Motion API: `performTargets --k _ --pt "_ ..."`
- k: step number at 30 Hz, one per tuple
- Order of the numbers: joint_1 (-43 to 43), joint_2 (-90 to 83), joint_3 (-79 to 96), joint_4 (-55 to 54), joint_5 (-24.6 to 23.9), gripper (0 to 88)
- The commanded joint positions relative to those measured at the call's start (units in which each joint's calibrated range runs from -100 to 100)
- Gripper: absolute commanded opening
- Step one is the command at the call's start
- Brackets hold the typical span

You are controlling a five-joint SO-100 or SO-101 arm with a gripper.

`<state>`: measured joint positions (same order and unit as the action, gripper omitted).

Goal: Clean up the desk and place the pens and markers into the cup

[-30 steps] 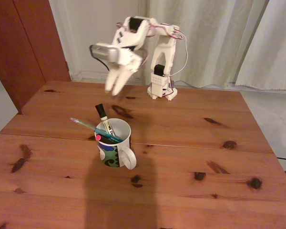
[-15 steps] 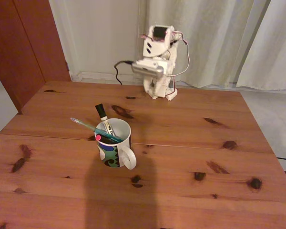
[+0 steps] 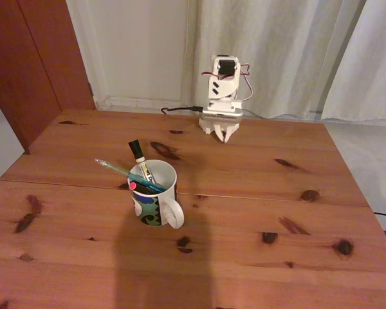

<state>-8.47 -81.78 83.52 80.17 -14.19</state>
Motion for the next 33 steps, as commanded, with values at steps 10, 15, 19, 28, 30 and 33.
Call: performTargets --k 10,15,19,28,30,33 --pt "-7.41 -15.82 15.12 -4.6 -0.06 1.1" --pt "-8.94 -16.07 15.03 -4.6 -0.06 1.1" --pt "-8.46 -16.07 15.03 -4.6 -0.06 1.1" --pt "-8.46 -16.07 15.03 -4.6 -0.06 1.1" --pt "-8.46 -16.07 15.03 -4.6 -0.06 1.1" --pt "-8.46 -16.07 15.03 -4.6 -0.06 1.1"
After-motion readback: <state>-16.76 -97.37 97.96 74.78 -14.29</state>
